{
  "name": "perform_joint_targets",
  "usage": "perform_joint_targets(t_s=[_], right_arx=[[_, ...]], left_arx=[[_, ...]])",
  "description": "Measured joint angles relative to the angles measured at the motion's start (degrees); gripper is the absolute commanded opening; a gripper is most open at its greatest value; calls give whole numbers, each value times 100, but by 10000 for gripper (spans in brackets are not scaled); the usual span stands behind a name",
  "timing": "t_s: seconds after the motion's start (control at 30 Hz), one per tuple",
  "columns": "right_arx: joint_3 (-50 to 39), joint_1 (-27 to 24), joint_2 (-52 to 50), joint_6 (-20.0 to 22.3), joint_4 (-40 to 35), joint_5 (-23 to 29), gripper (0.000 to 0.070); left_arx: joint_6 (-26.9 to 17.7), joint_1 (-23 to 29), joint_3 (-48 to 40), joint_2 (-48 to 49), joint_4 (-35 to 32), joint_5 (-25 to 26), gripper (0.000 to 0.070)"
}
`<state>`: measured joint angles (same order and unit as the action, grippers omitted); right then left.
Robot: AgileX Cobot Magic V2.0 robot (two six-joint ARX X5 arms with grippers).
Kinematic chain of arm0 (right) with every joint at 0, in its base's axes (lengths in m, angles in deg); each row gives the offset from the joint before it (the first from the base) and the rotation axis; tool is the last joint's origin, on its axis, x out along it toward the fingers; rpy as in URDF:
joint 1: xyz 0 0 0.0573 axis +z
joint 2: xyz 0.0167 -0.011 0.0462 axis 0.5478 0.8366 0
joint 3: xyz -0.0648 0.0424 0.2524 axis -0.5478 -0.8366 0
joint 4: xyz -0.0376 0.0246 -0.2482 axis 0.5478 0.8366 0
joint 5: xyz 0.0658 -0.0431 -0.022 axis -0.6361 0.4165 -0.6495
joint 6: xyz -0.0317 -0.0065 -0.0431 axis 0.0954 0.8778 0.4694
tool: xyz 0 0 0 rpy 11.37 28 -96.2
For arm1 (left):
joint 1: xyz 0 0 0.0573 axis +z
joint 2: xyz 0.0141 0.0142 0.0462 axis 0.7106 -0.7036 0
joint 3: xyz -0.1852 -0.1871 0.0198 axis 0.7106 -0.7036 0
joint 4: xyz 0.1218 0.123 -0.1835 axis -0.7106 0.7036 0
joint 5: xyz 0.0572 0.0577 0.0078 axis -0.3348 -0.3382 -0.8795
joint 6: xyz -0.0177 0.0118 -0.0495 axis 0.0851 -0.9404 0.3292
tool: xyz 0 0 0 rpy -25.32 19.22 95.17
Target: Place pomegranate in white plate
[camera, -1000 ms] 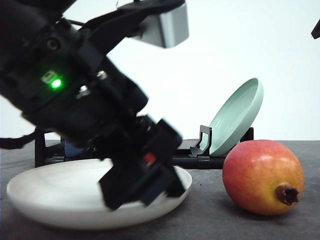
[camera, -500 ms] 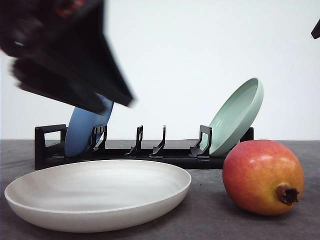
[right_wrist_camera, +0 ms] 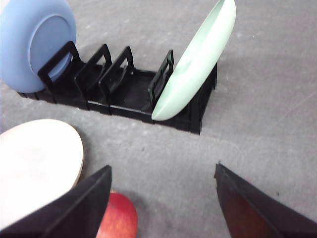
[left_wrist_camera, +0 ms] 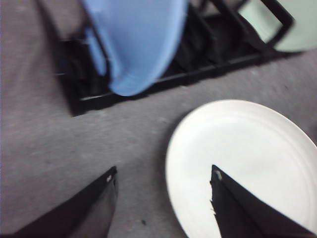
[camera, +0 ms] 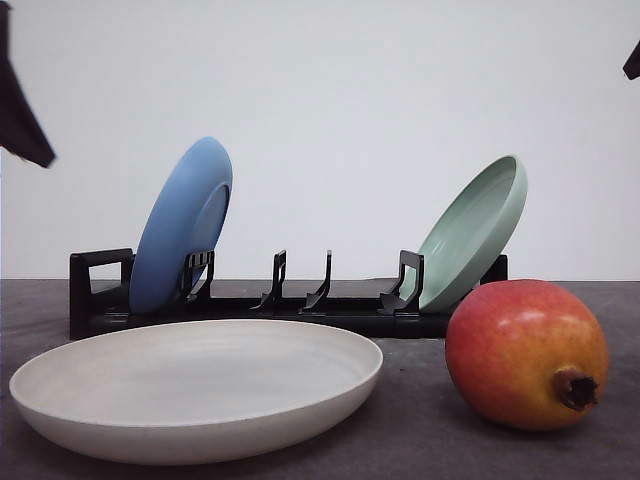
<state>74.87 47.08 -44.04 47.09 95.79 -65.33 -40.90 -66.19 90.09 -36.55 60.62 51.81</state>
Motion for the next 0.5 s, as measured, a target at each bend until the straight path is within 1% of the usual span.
perform_joint_targets(t_s=[0.07, 0.13, 0.23, 0.3, 0.37, 0.5], right_arx=[[0, 0, 0, -45, 68, -6, 420], [0, 0, 6, -149, 123, -93, 420], [2, 2, 104, -471, 147, -474, 420], [49, 32, 258, -731, 290, -640, 420], [181, 113, 500, -892, 553, -654, 420], [583, 340, 1172, -988, 1118, -562, 430]], left_arx=[[-19, 326, 0, 85, 22, 217, 354], [-18, 590, 0, 141, 36, 313, 355], [-18, 879, 0, 190, 38, 327, 354], [-18, 970, 0, 213, 38, 329, 354], [-18, 1018, 0, 228, 38, 323, 354], [-18, 1036, 0, 229, 38, 318, 354]])
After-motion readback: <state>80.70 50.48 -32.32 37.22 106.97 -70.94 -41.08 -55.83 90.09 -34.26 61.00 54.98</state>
